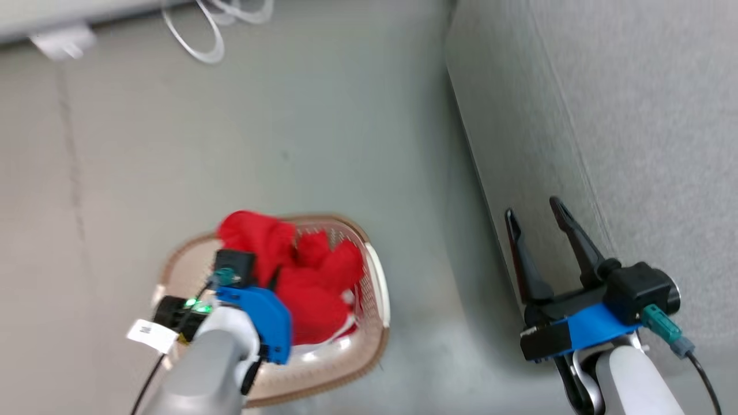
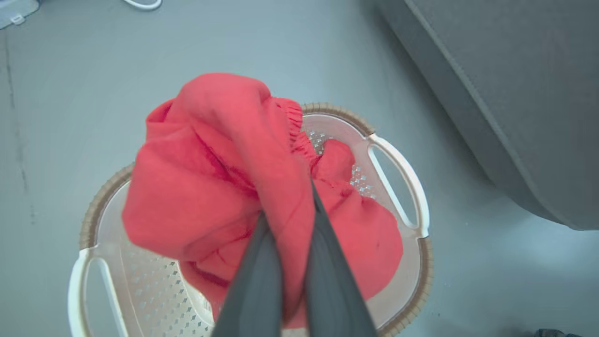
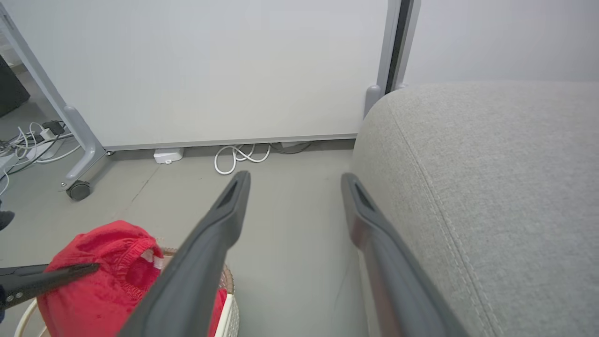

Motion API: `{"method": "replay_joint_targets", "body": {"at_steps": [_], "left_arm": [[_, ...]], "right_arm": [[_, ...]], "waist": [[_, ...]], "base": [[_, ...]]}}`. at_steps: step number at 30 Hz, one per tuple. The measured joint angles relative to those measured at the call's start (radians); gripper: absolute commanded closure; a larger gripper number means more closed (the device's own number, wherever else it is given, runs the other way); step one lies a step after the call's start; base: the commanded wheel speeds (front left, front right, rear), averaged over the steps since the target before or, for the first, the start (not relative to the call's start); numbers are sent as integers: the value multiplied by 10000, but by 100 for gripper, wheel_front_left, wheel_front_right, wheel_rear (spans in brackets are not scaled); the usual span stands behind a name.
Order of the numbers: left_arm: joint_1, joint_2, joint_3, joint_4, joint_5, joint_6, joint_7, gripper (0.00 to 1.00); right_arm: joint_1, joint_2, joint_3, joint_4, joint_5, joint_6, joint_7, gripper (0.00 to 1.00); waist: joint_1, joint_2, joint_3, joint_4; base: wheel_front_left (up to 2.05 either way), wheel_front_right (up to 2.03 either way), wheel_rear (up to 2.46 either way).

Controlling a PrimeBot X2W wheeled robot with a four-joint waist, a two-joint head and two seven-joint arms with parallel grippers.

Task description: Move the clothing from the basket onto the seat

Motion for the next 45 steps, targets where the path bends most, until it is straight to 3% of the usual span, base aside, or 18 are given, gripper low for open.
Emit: {"method": "replay_joint_targets", "body": {"at_steps": [10, 22, 31, 45], "left_arm": [[-112, -301, -1931, -2514, -1854, -4, 159, 100], [-1385, -336, -3183, -4309, -2798, -4, 224, 100], [-1879, -345, -3916, -4608, -3396, 309, 236, 100], [-2025, -349, -4893, -4514, -4025, 370, 75, 100]], "right_arm": [[661, 0, -180, 201, -174, 0, 171, 0], [1449, -2, -94, -77, -176, 0, 775, 0], [1678, -2, 247, -330, -142, 0, 1110, 0], [1010, -2, 1193, -94, -132, 0, 1781, 0]], "waist": [[-1, 0, -2475, 1113], [0, 0, -4241, 2173], [2, 0, -4661, 2150], [4, 0, -4617, 1993]], "base": [[0, 0, 0], [0, 0, 0], [0, 0, 0], [0, 0, 0]]}}
